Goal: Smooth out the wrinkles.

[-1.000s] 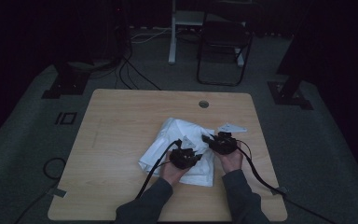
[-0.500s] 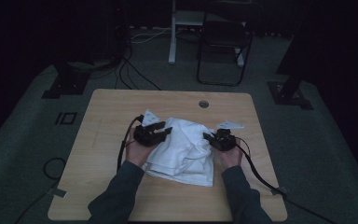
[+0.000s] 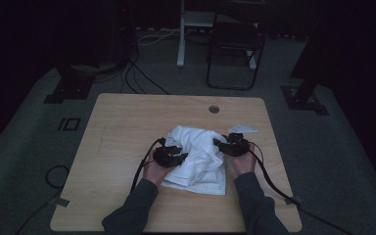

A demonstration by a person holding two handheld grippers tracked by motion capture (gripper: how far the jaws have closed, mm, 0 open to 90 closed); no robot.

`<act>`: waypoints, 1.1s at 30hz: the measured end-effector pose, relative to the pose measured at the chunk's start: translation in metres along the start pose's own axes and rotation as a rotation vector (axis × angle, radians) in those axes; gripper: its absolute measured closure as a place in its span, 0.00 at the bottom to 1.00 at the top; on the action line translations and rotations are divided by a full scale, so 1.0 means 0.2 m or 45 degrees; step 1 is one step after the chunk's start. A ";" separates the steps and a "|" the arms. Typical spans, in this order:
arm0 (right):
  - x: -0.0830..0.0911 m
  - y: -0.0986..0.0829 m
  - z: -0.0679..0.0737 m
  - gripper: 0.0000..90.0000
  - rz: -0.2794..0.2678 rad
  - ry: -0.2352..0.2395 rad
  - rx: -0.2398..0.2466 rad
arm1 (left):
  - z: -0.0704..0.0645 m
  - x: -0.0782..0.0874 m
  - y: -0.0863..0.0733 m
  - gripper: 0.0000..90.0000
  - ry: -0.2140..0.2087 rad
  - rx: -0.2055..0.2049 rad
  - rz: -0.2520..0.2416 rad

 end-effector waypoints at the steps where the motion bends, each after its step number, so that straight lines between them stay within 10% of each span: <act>1: 0.02 0.01 0.00 0.56 -0.016 -0.011 0.002 | -0.01 0.00 0.00 0.70 0.011 -0.005 0.000; 10: 0.23 0.10 -0.02 0.75 -0.156 -0.027 0.017 | -0.03 0.02 -0.01 0.69 0.065 -0.034 -0.019; 17: 0.06 0.06 0.03 0.55 -0.008 0.015 0.004 | -0.08 0.08 -0.01 0.67 0.084 -0.036 -0.053; 23: 0.01 0.03 -0.04 0.87 0.108 -0.061 0.044 | -0.17 0.15 -0.05 0.65 0.060 -0.068 -0.081; 28: 0.07 0.01 -0.10 0.77 0.101 -0.198 -0.006 | -0.23 0.19 -0.12 0.63 0.032 -0.089 -0.099; 33: 0.20 -0.02 0.03 0.62 -0.030 -0.073 0.034 | -0.23 0.19 -0.13 0.62 0.027 -0.077 -0.104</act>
Point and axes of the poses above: each handheld gripper's, and its own axes: x roughly backward along the jaws, y roughly out of its top, z roughly to its left, the point moved 2 cm from there along -x, roughly forward along the jaws, and after that the axes turned 3 degrees about z, right-handed, at the moved point
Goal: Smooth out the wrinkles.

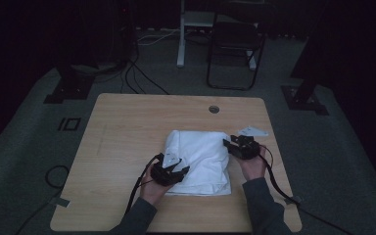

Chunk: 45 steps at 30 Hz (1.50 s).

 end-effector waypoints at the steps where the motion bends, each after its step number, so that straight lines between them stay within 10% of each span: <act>1: 0.01 -0.02 0.04 0.59 0.000 0.054 0.017 | 0.00 0.00 0.00 0.61 -0.002 0.008 -0.004; 7: 0.01 -0.22 0.22 0.52 0.129 0.153 0.066 | 0.00 -0.01 0.00 0.60 0.004 0.016 -0.013; 10: 0.00 -0.28 0.22 0.81 0.185 0.174 0.082 | 0.00 0.00 0.00 0.59 0.002 0.017 -0.017; 16: 0.09 -0.34 0.15 0.96 0.226 0.072 0.090 | 0.02 0.05 0.02 0.56 -0.001 0.038 -0.067; 26: 0.17 -0.25 0.23 0.61 0.076 0.167 0.097 | 0.09 0.16 0.02 0.56 0.056 0.088 -0.117; 32: 0.07 -0.33 0.28 0.98 0.223 0.168 0.129 | 0.06 0.12 -0.03 0.56 0.039 0.066 -0.062; 45: 0.09 -0.46 0.23 1.00 0.290 0.123 0.098 | 0.00 0.08 -0.09 0.53 0.035 0.044 -0.018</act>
Point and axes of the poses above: each handheld gripper's, and its own axes: x roughly backward along the jaws, y roughly out of its top, z roughly to its left, the point moved 2 cm from there along -x, roughly forward along the jaws, and after that the axes turned 3 degrees about z, right-handed, at the moved point
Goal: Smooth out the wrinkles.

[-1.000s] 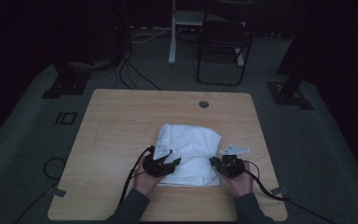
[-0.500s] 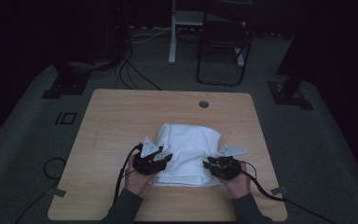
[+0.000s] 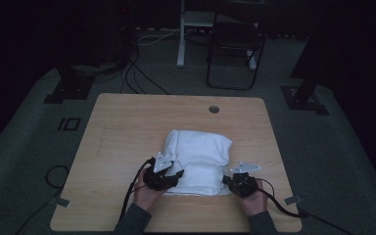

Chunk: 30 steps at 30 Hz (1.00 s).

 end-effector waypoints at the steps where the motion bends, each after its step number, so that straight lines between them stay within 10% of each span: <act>1: -0.01 0.01 0.00 1.00 0.000 0.001 0.005 | -0.01 -0.01 0.00 0.52 0.008 -0.004 -0.001; 11: -0.18 0.14 0.03 1.00 0.042 0.010 0.036 | 0.01 -0.04 0.01 0.51 0.070 0.007 0.003; 20: -0.35 0.35 -0.04 0.94 0.031 -0.006 0.006 | 0.21 -0.12 0.07 0.50 0.201 0.129 -0.006; 30: -0.33 0.39 -0.21 0.61 -0.072 -0.097 -0.120 | 0.30 -0.22 0.15 0.48 0.242 0.172 -0.039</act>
Point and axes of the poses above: each handheld gripper's, and its own axes: x roughly backward along the jaws, y roughly out of its top, z roughly to its left, the point moved 2 cm from there along -x, roughly forward along the jaws, and after that the axes turned 3 degrees about z, right-handed, at the moved point
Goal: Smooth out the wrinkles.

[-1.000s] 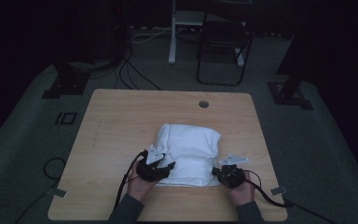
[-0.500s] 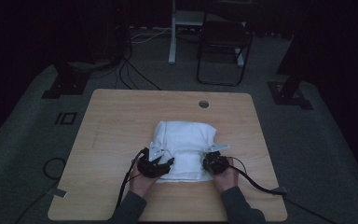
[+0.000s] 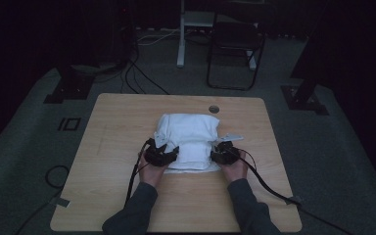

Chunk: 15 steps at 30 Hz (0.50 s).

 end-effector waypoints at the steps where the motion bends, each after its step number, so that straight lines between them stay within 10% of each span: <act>1: 0.02 -0.01 -0.01 0.58 -0.014 -0.003 0.000 | 0.01 0.02 0.00 0.48 0.004 -0.004 -0.014; 15: 0.30 -0.26 -0.15 0.50 -0.112 -0.065 -0.001 | 0.21 0.40 -0.06 0.48 0.060 0.050 -0.129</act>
Point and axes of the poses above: each handheld gripper's, and its own axes: x roughly backward along the jaws, y roughly out of its top, z roughly to its left, the point moved 2 cm from there along -x, roughly forward along the jaws, and after that the axes turned 3 degrees about z, right-handed, at the moved point
